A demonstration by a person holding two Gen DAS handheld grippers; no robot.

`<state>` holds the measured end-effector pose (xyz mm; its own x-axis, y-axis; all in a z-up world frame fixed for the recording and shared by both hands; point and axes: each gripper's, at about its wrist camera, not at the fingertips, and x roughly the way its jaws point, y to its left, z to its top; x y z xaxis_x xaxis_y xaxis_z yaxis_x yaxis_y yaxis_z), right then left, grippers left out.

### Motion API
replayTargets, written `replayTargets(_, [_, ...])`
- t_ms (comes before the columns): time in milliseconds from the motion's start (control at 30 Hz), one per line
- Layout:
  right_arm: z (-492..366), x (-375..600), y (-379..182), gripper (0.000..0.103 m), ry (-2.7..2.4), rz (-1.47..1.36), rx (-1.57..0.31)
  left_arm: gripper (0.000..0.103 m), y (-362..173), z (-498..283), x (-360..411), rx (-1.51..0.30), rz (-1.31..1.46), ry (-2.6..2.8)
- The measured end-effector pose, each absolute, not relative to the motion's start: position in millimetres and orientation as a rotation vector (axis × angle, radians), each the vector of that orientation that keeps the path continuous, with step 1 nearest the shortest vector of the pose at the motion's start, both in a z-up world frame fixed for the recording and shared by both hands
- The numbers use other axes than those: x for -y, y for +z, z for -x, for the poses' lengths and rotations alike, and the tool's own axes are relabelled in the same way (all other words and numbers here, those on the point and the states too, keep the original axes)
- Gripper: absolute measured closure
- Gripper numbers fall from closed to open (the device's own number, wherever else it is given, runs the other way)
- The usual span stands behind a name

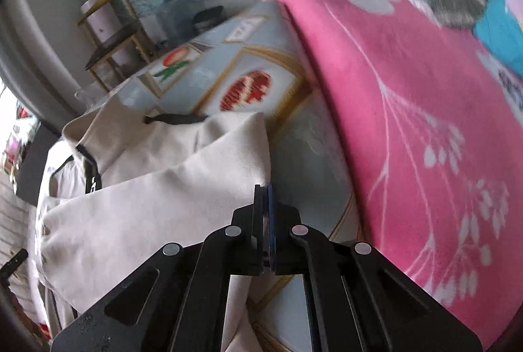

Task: Fold large clothes
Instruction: 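Release the hem and lift both grippers off the folded jacket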

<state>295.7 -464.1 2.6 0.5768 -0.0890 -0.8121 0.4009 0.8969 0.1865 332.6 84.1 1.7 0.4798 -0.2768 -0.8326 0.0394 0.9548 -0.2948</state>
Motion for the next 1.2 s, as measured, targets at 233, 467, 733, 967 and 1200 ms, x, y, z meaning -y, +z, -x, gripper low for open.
replayTargets(233, [-301,465,-1,0.098,-0.287,-0.387,-0.917,0.076,-14,-371,-62,-1.104,0.148,-0.128])
replayTargets(467, [-275,485,28,0.086,-0.396,-0.423,-0.839,0.076,-12,-356,-55,-1.072,0.088,-0.097])
replayTargets(733, [-268,370,16,0.062,-0.077,-0.086,-0.966,0.048,-1,-322,-38,-1.03,0.012,-0.159])
replayTargets(967, [-250,342,-1,0.058,-0.18,0.039,-1.065,0.038,1,-286,-48,-1.044,-0.024,-0.119])
replayTargets(1200, [-161,289,28,0.045,-0.079,-0.031,-0.999,0.025,21,-204,-43,-0.961,-0.054,-0.173])
